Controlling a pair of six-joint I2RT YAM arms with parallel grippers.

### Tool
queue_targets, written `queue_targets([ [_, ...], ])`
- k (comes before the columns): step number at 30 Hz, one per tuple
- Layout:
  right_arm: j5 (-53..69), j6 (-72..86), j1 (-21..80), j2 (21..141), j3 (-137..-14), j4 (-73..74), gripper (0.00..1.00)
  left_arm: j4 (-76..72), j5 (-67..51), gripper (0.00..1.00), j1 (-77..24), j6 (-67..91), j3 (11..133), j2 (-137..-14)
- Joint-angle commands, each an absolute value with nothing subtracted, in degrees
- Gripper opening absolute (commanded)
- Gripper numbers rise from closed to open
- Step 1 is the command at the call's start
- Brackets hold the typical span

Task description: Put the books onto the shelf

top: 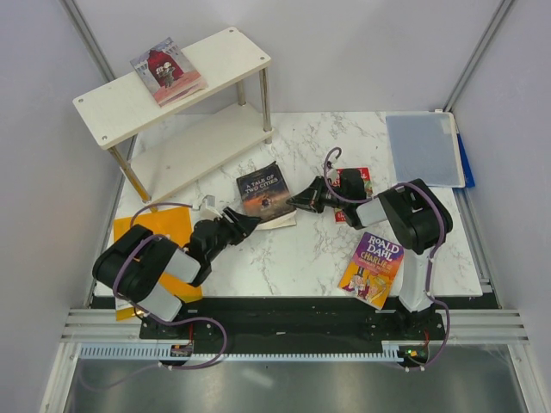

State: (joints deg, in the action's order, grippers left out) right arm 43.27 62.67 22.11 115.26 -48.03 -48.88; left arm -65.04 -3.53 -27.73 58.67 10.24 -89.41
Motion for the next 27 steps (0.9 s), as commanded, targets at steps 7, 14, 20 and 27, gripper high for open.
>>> queue_targets([
  [7, 47.3, 49.7, 24.2, 116.6, -48.1, -32.9, 0.00, -77.0, -8.3, 0.50, -28.1, 57.6, 15.0, -92.5],
  [14, 47.0, 47.0, 25.1, 119.4, -49.3, -29.3, 0.00, -77.7, -10.7, 0.56, -28.1, 57.0, 17.0, -93.8],
  [20, 46.7, 45.1, 25.8, 119.9, -50.0, -27.7, 0.00, -75.0, -13.5, 0.53, -28.1, 56.8, 19.9, -96.7],
  [27, 45.3, 43.2, 25.8, 119.1, -50.1, -25.0, 0.00, -73.1, -14.1, 0.34, -28.1, 57.6, 20.9, -100.2],
])
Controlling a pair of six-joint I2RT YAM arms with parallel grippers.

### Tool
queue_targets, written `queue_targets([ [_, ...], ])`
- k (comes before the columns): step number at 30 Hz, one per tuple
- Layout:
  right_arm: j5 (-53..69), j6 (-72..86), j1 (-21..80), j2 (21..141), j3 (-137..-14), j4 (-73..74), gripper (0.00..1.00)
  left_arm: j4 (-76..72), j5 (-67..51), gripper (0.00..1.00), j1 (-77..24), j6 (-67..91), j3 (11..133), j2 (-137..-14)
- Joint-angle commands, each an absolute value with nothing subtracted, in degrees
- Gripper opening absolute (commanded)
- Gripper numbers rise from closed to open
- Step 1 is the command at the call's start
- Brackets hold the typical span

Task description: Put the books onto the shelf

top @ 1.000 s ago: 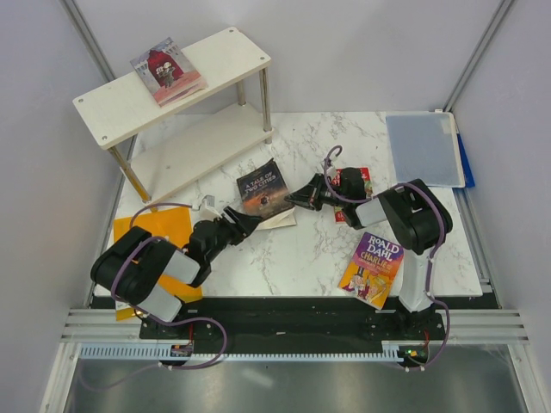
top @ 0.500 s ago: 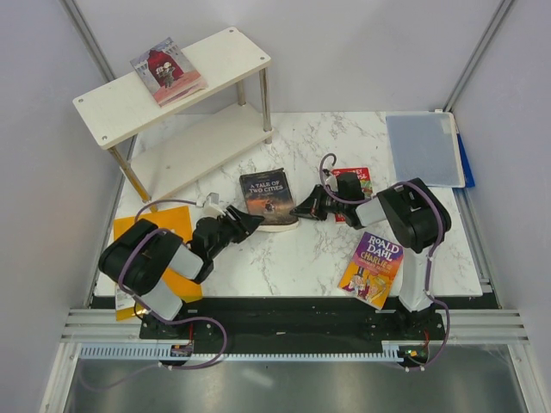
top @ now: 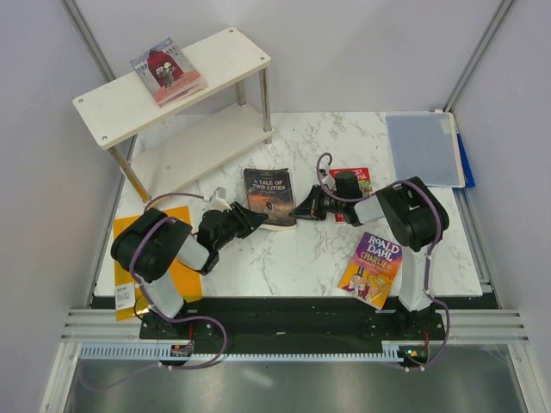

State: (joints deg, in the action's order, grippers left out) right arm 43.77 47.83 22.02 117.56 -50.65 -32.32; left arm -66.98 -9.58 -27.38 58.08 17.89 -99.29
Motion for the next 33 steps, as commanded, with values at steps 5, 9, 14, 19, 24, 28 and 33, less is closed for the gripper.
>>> queue_targets([
  [5, 43.4, 42.5, 25.8, 118.4, -50.2, -24.1, 0.00, -69.6, -14.4, 0.02, -28.2, 56.8, 20.9, -99.2],
  [9, 41.0, 40.3, 25.8, 117.2, -51.7, -20.6, 0.01, -62.9, -14.5, 0.02, -28.1, 53.7, 21.4, -95.5],
  [14, 38.8, 37.5, 25.8, 116.3, -53.7, -17.6, 0.03, -53.3, -16.1, 0.02, -28.1, 50.4, 23.6, -92.8],
  [19, 36.4, 35.9, 25.8, 114.5, -53.4, -16.8, 0.29, -44.6, -16.9, 0.02, -28.2, 46.6, 24.9, -88.3],
  [24, 26.6, 30.4, 25.8, 108.7, -50.6, -11.7, 0.67, -29.1, -15.7, 0.02, -28.2, 36.9, 32.0, -77.3],
  [28, 23.1, 28.4, 25.8, 105.6, -49.0, -9.9, 0.79, -15.3, -15.7, 0.02, -28.2, 30.1, 41.6, -71.8],
  [33, 21.7, 28.7, 25.8, 103.8, -46.1, -11.8, 0.87, -1.9, -12.6, 0.02, -28.0, 24.1, 56.4, -69.2],
])
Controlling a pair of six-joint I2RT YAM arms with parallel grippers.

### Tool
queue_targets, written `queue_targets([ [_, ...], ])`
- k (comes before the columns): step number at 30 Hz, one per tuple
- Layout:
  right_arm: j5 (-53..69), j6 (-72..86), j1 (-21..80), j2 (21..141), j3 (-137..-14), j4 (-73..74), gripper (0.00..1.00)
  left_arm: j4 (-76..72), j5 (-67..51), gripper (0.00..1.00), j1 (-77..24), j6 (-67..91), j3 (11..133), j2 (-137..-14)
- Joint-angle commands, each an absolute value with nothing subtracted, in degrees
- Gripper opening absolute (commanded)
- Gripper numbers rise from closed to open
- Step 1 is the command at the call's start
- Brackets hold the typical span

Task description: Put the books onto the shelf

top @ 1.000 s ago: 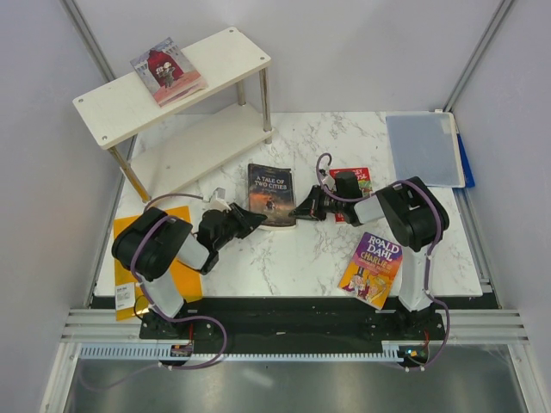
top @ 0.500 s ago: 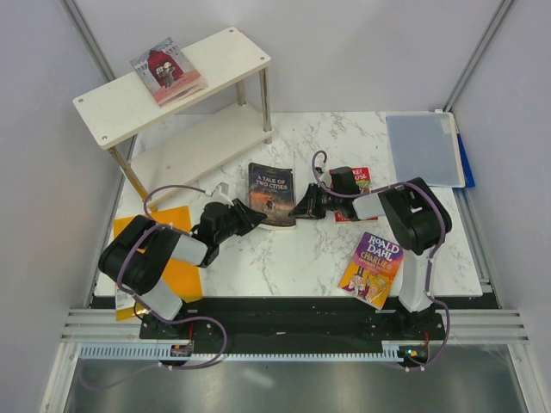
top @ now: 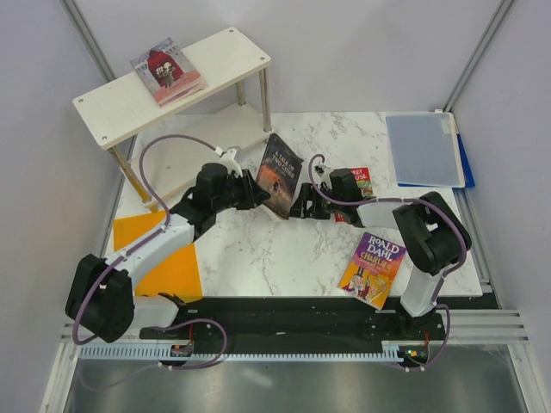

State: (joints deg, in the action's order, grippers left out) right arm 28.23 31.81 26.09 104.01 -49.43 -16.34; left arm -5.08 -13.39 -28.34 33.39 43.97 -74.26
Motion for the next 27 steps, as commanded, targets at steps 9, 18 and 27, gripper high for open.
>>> queue_targets([
  [9, 24.3, 29.7, 25.8, 106.5, -44.5, -14.9, 0.90, 5.1, -16.5, 0.02, -24.0, 23.4, 80.7, -72.2],
  [18, 26.4, 30.3, 25.9, 110.0, -43.5, -18.0, 0.91, 1.1, -16.7, 0.02, -11.1, 37.8, 91.0, -73.1],
  [27, 27.7, 30.8, 26.7, 112.2, -43.1, -20.0, 0.91, -14.1, -20.7, 0.02, 4.5, 59.8, 88.8, -76.3],
])
